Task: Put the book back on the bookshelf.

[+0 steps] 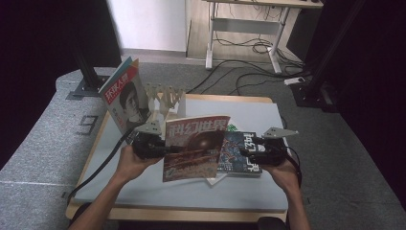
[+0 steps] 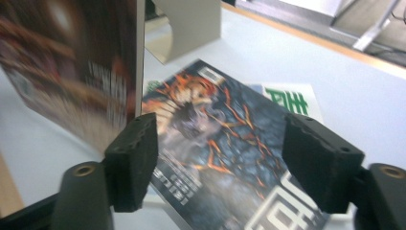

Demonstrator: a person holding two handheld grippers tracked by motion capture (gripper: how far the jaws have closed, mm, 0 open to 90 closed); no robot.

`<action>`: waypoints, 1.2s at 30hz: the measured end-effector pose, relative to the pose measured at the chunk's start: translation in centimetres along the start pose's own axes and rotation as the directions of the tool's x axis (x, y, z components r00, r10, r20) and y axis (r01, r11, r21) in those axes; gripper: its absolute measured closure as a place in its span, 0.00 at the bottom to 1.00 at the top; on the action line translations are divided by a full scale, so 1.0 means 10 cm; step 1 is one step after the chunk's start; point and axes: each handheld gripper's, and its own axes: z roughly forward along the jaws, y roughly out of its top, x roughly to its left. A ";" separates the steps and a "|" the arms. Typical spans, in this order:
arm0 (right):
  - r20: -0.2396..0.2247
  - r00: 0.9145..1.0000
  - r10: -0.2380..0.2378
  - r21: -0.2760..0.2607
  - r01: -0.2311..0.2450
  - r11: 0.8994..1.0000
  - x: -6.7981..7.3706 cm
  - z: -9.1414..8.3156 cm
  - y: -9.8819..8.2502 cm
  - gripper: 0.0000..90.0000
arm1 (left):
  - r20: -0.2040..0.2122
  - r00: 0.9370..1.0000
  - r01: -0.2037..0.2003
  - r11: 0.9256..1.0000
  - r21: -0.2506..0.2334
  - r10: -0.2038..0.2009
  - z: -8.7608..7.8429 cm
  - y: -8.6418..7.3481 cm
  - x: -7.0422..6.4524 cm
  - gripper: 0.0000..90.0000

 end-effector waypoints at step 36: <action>0.192 0.979 0.074 0.178 -0.109 0.978 -0.23 0.41 -0.72 0.13 | -0.314 0.945 0.086 0.996 -0.015 -0.087 -0.64 -0.20 0.29 0.94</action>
